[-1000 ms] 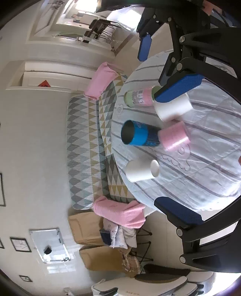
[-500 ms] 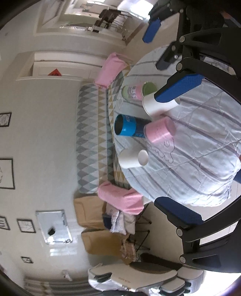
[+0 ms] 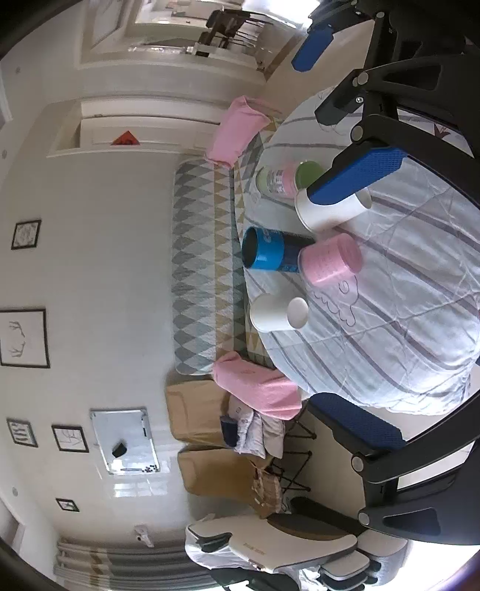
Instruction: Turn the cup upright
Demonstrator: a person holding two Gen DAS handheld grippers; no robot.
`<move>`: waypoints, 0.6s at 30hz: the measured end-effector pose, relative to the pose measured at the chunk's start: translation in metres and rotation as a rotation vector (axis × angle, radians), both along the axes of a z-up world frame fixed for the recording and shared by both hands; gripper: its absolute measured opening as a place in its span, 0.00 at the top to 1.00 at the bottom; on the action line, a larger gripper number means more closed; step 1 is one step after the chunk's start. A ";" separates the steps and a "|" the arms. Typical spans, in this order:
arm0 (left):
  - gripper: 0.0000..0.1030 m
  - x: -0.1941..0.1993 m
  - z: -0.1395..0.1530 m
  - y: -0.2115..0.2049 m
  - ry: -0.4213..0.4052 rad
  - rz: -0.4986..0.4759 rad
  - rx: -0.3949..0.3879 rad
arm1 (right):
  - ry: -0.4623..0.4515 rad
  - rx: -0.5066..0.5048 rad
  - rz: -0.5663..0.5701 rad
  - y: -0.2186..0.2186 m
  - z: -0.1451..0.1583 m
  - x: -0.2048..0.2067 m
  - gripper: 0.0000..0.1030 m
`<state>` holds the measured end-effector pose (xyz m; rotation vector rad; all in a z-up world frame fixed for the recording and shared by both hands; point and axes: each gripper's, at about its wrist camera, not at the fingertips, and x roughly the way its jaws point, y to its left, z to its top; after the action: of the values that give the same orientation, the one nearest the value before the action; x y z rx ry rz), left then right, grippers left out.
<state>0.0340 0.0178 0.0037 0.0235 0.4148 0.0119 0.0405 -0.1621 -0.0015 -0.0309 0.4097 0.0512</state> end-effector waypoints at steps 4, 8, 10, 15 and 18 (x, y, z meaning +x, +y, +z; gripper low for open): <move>0.00 0.002 -0.003 -0.007 0.002 -0.015 0.018 | -0.005 -0.005 -0.002 -0.002 -0.002 0.000 0.20; 0.00 0.004 -0.005 -0.010 0.016 -0.021 0.014 | -0.003 -0.017 -0.006 -0.003 -0.004 0.001 0.20; 0.00 0.005 -0.006 -0.011 0.018 -0.019 0.017 | -0.002 -0.014 -0.007 -0.003 -0.005 0.001 0.20; 0.00 0.006 -0.009 -0.013 0.019 -0.009 0.027 | 0.005 -0.002 -0.015 -0.008 -0.005 0.002 0.20; 0.00 0.006 -0.010 -0.013 0.024 -0.008 0.031 | 0.007 0.000 -0.017 -0.009 -0.006 0.002 0.20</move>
<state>0.0398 0.0046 -0.0064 0.0555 0.4384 0.0099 0.0427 -0.1715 -0.0075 -0.0268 0.4169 0.0349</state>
